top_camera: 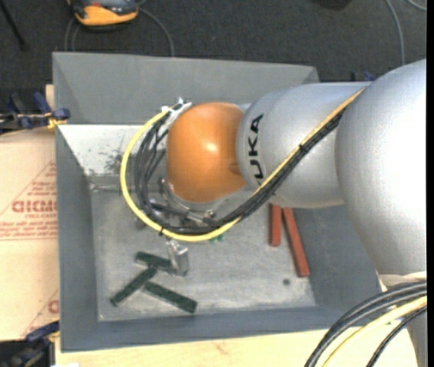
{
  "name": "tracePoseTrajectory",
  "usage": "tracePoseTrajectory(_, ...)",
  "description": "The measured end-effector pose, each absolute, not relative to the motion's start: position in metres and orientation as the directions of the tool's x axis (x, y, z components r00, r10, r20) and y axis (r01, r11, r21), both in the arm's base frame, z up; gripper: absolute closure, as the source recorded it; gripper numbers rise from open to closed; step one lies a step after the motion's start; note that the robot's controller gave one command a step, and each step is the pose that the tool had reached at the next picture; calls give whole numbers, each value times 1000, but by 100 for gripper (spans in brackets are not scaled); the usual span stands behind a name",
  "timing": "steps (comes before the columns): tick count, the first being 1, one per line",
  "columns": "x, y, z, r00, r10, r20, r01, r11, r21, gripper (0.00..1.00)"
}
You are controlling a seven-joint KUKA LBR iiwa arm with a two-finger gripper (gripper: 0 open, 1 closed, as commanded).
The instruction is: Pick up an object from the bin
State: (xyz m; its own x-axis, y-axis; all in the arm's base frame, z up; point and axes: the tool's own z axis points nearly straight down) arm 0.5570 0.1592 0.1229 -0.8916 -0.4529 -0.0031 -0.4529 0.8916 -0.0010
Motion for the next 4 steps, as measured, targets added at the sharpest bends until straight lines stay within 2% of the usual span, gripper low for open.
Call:
tracePoseTrajectory(1,512,153,82,-979,-203,-13,-203,979,2,100)
tracePoseTrajectory(2,509,153,78,-980,-201,-3,-201,980,2,0)
tracePoseTrajectory(3,509,153,78,-980,-200,-3,-200,980,2,0)
tracePoseTrajectory(4,501,195,72,-877,-481,-4,-481,877,0,100)
